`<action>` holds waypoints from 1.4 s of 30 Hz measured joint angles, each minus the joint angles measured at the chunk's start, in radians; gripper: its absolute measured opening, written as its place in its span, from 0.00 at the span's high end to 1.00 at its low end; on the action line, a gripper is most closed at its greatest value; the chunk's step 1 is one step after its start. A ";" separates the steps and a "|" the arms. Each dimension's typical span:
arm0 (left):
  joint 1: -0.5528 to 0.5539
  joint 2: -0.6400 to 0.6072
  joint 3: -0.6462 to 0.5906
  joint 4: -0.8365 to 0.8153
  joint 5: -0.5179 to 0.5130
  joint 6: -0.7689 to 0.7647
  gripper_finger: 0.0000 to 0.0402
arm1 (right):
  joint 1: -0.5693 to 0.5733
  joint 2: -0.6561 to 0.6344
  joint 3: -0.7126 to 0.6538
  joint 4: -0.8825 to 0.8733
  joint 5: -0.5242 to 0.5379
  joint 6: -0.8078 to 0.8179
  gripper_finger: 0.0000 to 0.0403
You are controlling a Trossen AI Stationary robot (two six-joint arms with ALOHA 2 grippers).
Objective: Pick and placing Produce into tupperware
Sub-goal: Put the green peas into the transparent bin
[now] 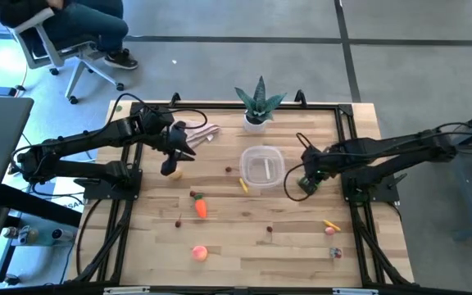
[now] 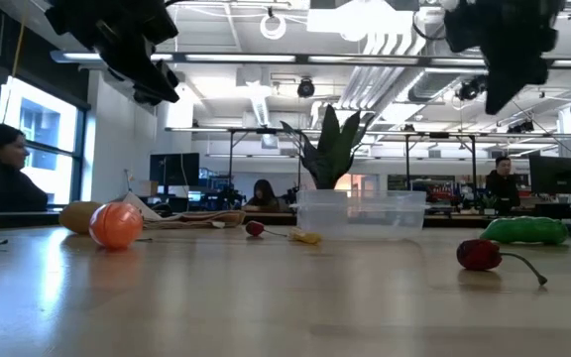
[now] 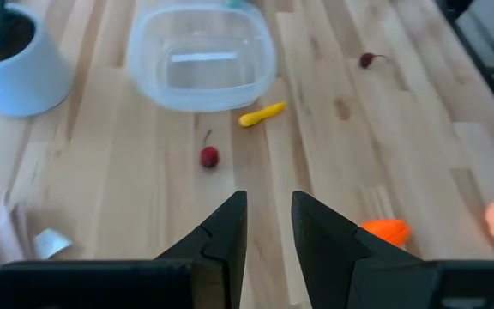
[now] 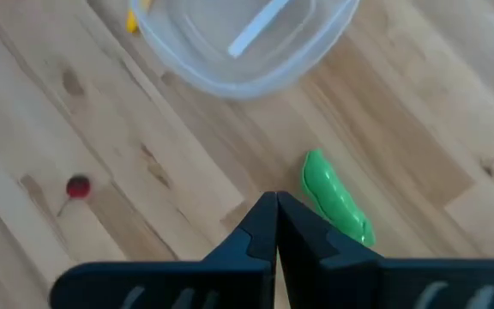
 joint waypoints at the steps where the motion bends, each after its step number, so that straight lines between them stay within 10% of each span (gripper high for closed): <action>1: 0.000 0.000 0.000 0.005 0.010 0.001 0.79 | 0.000 -0.009 -0.010 0.000 -0.005 0.000 1.00; 16: -0.258 -0.216 0.000 -0.038 -0.328 -0.061 0.79 | -0.003 -0.014 -0.022 0.100 0.075 -0.373 1.00; 42: -0.360 -0.292 0.000 -0.100 -0.384 -0.111 0.79 | -0.003 -0.013 -0.022 -0.013 0.105 -0.278 0.87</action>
